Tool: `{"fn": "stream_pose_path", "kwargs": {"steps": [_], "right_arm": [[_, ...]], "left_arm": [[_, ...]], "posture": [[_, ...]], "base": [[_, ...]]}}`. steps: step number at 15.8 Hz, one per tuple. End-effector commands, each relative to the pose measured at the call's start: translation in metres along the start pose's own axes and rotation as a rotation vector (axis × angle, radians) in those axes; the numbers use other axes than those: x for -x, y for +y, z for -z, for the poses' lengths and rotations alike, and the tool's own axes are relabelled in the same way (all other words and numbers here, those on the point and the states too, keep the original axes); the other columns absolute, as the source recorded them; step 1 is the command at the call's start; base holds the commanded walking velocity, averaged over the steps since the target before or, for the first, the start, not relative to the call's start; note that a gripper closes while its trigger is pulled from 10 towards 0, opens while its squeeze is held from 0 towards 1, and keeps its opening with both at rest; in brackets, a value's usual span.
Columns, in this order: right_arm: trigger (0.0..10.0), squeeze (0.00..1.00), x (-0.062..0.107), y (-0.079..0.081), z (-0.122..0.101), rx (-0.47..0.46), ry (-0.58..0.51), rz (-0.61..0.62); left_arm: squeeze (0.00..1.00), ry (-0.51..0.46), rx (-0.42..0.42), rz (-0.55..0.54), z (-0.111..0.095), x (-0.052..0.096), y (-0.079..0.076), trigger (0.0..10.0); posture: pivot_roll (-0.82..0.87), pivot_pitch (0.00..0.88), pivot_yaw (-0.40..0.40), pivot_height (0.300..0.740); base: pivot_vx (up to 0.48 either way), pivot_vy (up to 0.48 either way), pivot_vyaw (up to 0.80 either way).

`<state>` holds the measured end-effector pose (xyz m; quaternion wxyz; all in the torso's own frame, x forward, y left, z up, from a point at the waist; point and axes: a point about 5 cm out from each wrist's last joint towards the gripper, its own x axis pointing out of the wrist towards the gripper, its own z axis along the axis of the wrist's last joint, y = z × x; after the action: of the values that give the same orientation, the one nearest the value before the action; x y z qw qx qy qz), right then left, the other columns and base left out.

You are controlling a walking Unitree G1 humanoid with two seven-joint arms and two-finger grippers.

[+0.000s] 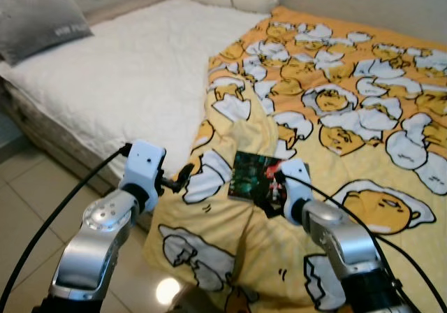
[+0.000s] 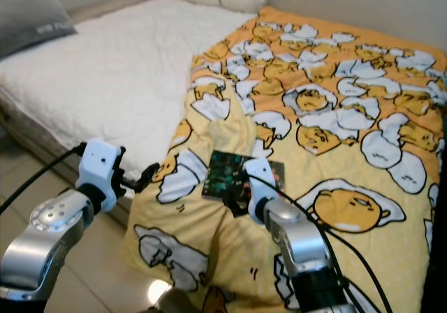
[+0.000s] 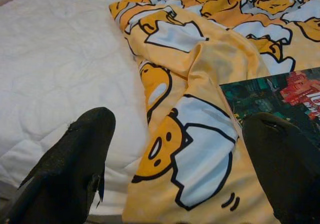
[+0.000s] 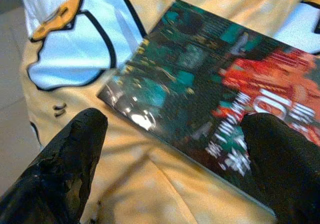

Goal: Clean up the room

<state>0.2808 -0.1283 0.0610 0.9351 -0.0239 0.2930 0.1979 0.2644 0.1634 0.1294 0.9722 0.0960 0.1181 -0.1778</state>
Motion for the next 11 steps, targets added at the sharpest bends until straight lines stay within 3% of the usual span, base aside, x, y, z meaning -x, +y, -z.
{"fn": "stream_pose_path", "kwargs": {"steps": [1,2,3,4,5,8,11], "right_arm": [[10.0,0.00,0.001,-0.003,0.000,-0.014,0.002,0.004],[10.0,0.00,-0.002,-0.002,0.000,-0.048,0.007,-0.008],[10.0,0.16,-0.003,-0.001,0.000,-0.070,0.010,-0.014],[10.0,0.73,-0.005,-0.001,0.000,-0.089,0.013,-0.018],[10.0,1.00,-0.013,0.000,0.002,-0.172,0.034,-0.027],[10.0,1.00,-0.029,0.002,0.005,-0.423,0.103,-0.036],[10.0,1.00,-0.042,0.012,0.005,-0.501,0.159,-0.055]], "left_arm": [[0.00,0.000,-0.011,-0.001,-0.002,0.001,0.001,10.0],[0.00,0.002,-0.010,0.008,-0.002,0.000,0.000,10.0],[0.00,0.005,-0.009,0.016,-0.002,0.000,-0.001,10.0],[0.00,0.005,-0.011,0.026,-0.002,0.000,-0.002,10.0],[0.00,0.009,-0.024,0.070,-0.003,-0.002,-0.005,10.0],[0.00,0.055,-0.061,0.235,-0.001,-0.005,-0.011,10.0],[0.00,0.102,-0.121,0.457,0.004,0.001,-0.011,10.0]], "posture": [[-0.05,0.000,0.011,0.740],[-0.05,0.000,0.011,0.740],[-0.05,0.000,0.011,0.740],[-0.05,0.000,0.011,0.740],[-0.05,0.000,0.010,0.740],[-0.03,0.000,-0.004,0.740],[-0.03,0.000,-0.004,0.740]], "base": [[0.000,0.000,0.00],[0.000,0.000,0.00],[0.000,0.000,0.00],[0.000,0.000,0.00],[0.000,0.000,0.00],[0.000,0.000,0.00],[0.000,0.000,0.00]]}}
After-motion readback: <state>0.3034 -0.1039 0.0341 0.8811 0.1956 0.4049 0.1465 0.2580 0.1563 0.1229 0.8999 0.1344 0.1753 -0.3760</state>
